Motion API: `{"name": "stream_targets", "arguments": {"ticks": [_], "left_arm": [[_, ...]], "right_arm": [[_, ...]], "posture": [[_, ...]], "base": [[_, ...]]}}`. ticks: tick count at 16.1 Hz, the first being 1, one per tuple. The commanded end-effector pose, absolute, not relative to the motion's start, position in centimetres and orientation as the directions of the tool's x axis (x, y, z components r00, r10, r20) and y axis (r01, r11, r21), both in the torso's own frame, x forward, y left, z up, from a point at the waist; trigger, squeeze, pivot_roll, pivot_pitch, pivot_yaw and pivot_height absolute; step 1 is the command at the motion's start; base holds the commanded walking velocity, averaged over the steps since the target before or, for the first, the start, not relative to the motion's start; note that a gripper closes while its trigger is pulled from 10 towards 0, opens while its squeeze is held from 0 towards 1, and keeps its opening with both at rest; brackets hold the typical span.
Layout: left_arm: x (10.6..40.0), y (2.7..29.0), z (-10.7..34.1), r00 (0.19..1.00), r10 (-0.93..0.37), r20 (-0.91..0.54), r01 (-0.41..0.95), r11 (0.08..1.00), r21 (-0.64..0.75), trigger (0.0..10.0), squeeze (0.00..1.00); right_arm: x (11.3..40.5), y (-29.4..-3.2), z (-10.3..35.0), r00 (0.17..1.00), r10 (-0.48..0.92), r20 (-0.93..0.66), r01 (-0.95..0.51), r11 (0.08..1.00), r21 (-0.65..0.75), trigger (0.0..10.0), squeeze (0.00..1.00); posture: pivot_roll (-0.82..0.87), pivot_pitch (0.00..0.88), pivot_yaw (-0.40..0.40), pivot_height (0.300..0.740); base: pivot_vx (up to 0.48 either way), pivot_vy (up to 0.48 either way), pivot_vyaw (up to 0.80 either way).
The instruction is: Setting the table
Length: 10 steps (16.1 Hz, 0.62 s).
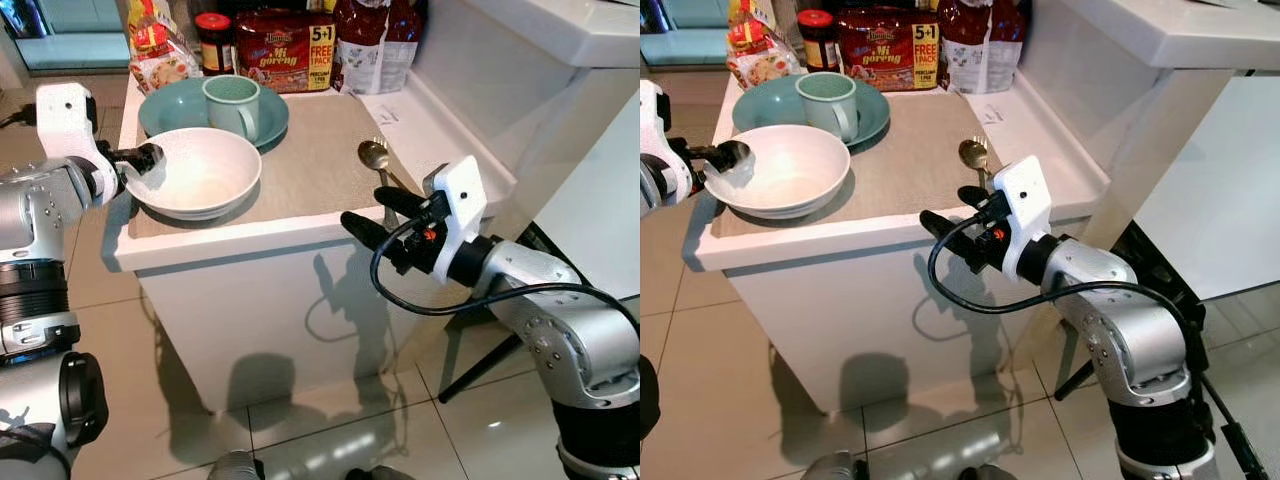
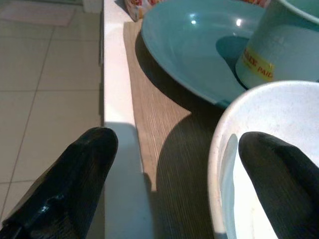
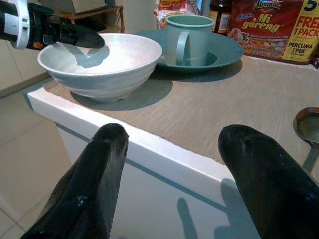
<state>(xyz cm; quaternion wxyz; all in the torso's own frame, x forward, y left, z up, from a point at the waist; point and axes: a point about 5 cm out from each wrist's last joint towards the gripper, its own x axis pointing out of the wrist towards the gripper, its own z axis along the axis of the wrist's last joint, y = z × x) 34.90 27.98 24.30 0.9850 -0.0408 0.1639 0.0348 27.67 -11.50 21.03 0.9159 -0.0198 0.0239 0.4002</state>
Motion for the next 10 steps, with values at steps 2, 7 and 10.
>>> {"name": "stream_targets", "arguments": {"ticks": [2, 7, 10], "left_arm": [[34.92, 28.17, 24.62, 0.939, 0.048, -0.340, -0.077, 0.994, -0.073, 0.0, 0.00], [34.65, 28.29, 24.85, 0.935, 0.015, -0.354, -0.049, 0.995, -0.087, 0.0, 0.00], [34.54, 28.20, 24.76, 0.930, -0.002, -0.368, -0.030, 0.996, -0.081, 0.0, 0.00]], "right_arm": [[27.68, -11.79, 21.35, 0.679, 0.731, -0.068, -0.734, 0.679, -0.028, 10.0, 0.00], [27.61, -11.82, 21.21, 0.670, 0.737, -0.086, -0.741, 0.671, -0.022, 10.0, 0.00], [27.46, -11.84, 21.00, 0.655, 0.748, -0.106, -0.753, 0.657, -0.018, 10.0, 0.00]], "posture": [[0.07, 0.030, -0.058, 0.740], [0.07, 0.025, -0.055, 0.740], [0.07, 0.024, -0.055, 0.740]], "base": [[0.000, 0.000, 0.00], [0.000, 0.000, 0.00], [0.000, 0.000, 0.00]]}}
